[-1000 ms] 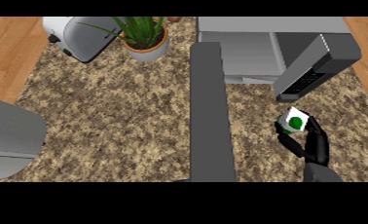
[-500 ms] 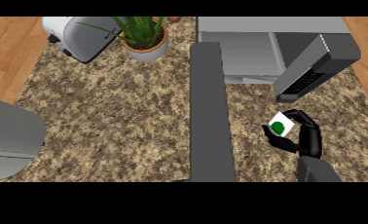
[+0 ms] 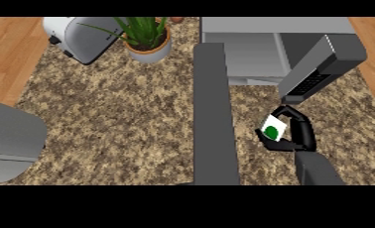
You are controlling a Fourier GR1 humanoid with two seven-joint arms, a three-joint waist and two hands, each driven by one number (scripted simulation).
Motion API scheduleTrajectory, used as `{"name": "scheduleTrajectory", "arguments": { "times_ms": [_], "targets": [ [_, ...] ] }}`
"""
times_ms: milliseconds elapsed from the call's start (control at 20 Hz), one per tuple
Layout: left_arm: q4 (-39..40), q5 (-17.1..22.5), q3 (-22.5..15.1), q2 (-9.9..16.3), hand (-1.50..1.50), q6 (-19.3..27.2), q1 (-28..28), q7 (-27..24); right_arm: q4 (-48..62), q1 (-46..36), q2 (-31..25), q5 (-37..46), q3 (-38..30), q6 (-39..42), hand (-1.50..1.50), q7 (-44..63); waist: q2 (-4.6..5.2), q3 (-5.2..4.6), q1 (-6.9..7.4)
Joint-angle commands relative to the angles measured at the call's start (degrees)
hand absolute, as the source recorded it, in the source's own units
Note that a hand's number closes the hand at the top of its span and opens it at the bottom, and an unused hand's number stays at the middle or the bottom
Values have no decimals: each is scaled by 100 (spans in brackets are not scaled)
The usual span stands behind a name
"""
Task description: Pick up the milk, place it into the microwave and close the microwave
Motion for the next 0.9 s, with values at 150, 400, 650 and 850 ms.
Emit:
{"name": "scheduleTrajectory", "arguments": {
  "times_ms": [150, 400, 650, 850],
  "targets": [
    [-10, -198, 14, -169, -150, -61, -3, -129, -1239, 98, 181, -15, 455, 585, 150, 435, -29, -10, -89],
    [328, 453, 527, 405, -150, -125, -78, 96, -3010, 868, 640, 118, 919, -77, 150, 1451, -27, -8, -78],
    [427, -19, 245, 156, -150, -68, -286, 64, -3401, 253, 834, 279, 1000, -638, 150, 2489, -10, -6, -57],
    [733, 164, 535, 255, -150, -488, -115, -184, -3319, -105, 758, 521, 1055, -893, 150, 2755, -5, -5, -31]
  ]
}}
